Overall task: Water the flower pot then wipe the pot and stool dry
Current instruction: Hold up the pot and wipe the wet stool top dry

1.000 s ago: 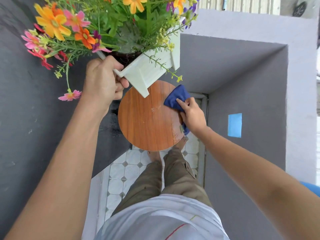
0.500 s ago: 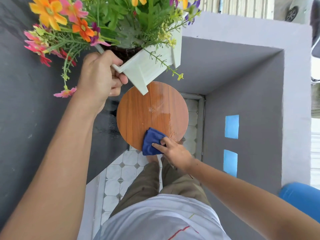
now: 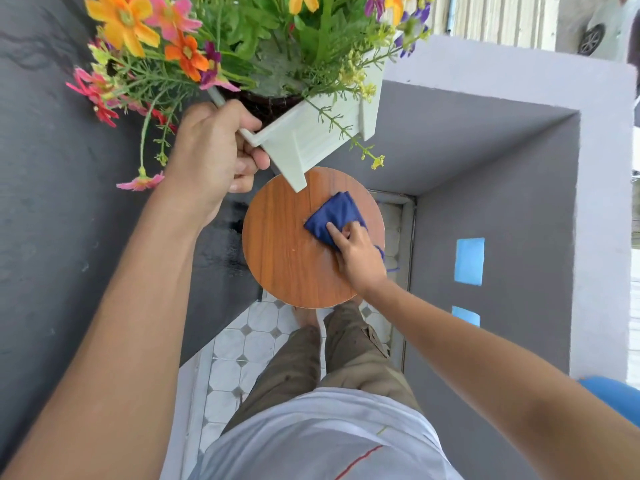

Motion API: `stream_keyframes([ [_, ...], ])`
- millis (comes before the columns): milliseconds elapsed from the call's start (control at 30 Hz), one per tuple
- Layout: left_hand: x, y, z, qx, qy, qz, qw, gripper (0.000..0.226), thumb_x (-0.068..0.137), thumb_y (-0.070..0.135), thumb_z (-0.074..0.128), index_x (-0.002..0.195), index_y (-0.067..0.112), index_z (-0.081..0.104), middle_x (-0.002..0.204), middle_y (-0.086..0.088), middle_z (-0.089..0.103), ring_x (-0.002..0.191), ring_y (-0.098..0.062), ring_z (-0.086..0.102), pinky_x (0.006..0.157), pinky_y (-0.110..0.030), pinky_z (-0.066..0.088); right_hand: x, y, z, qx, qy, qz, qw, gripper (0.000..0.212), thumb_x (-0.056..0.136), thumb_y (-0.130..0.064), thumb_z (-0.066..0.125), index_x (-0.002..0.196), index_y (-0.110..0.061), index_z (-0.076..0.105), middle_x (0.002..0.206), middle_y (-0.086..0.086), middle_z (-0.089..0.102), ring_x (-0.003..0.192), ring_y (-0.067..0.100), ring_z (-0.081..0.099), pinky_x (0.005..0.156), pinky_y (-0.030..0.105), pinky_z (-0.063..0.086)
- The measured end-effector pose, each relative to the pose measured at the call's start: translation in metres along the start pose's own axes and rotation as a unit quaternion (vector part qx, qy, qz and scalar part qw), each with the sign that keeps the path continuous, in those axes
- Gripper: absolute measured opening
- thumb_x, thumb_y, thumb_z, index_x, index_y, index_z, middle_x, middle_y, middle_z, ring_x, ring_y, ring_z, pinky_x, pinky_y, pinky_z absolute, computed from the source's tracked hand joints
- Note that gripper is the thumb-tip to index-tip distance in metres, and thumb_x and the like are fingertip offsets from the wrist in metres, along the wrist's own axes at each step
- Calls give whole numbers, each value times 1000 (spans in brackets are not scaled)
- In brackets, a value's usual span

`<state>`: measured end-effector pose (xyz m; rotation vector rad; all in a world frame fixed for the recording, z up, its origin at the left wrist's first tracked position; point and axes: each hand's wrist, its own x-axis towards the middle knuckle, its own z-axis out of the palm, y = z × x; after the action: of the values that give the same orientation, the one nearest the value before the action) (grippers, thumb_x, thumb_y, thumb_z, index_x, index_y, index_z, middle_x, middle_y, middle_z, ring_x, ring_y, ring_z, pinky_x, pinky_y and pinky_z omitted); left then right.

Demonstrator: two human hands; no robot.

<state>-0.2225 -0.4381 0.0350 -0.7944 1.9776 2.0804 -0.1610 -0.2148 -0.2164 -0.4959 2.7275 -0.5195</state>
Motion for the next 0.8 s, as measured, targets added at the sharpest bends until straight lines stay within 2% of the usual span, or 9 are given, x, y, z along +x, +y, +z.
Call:
stream_keyframes([
  [67, 1, 0, -1, 2, 2, -2, 1000, 32, 86, 7, 46, 54, 11, 45, 47, -9, 53, 40, -15, 25, 47, -34, 11, -26, -21, 19, 7, -52, -83, 995, 60, 87, -7, 61, 144, -18, 47, 116, 12, 49, 108, 31, 50, 68, 44, 56],
  [133, 2, 0, -2, 5, 1, -4, 1000, 33, 86, 7, 46, 54, 11, 45, 47, -10, 54, 39, -15, 25, 46, -34, 11, -48, -30, 30, 1, -111, -153, 982, 68, 79, -2, 67, 142, -19, 49, 115, 12, 51, 106, 33, 53, 59, 42, 57],
  [200, 2, 1, -3, 13, -3, -7, 1000, 33, 87, 7, 46, 54, 10, 45, 48, -11, 53, 38, -14, 25, 46, -34, 11, -62, -19, 32, -3, -134, -164, 977, 68, 78, -3, 69, 140, -23, 49, 114, 9, 49, 105, 31, 54, 58, 39, 56],
  [333, 1, 3, -2, 15, -12, -7, 1000, 31, 87, 7, 45, 56, 9, 44, 50, -13, 53, 38, -14, 25, 44, -32, 12, -42, 27, 7, 11, -68, -86, 994, 61, 83, -6, 67, 140, -22, 53, 115, 9, 49, 105, 32, 57, 66, 36, 55],
  [433, 0, 4, -1, -2, -9, -7, 1000, 41, 87, 7, 45, 47, 14, 48, 49, -12, 54, 40, -16, 23, 45, -32, 10, 8, 52, -17, 9, 3, 21, 1000, 50, 89, -13, 61, 138, -21, 54, 119, 12, 50, 109, 35, 53, 73, 43, 55],
  [533, -2, 5, -1, -7, -1, -2, 1000, 39, 87, 7, 46, 49, 12, 47, 49, -12, 54, 40, -16, 23, 45, -32, 10, 47, 43, -25, 26, 63, 106, 992, 50, 91, -14, 53, 140, -22, 50, 117, 11, 50, 111, 33, 49, 77, 43, 53],
  [600, -2, 6, -1, -3, 2, -3, 1000, 35, 87, 7, 46, 52, 11, 46, 49, -12, 54, 41, -16, 23, 45, -32, 10, 53, 20, -19, 28, 70, 114, 991, 49, 93, -14, 49, 141, -22, 47, 114, 9, 49, 109, 31, 48, 70, 40, 50],
  [700, 0, 8, 2, -1, 12, -3, 1000, 35, 87, 6, 45, 53, 11, 45, 47, -11, 54, 40, -15, 23, 45, -32, 10, 41, -19, 2, 20, 32, 42, 998, 53, 88, -10, 54, 140, -18, 50, 112, 11, 53, 102, 32, 53, 65, 38, 50],
  [800, 1, 10, 5, -1, 21, -3, 1000, 30, 87, 6, 44, 57, 9, 44, 46, -9, 54, 38, -14, 24, 45, -29, 10, 4, -50, 30, 25, -74, -124, 989, 51, 89, -16, 58, 139, -19, 53, 117, 11, 54, 101, 34, 54, 68, 47, 55],
])
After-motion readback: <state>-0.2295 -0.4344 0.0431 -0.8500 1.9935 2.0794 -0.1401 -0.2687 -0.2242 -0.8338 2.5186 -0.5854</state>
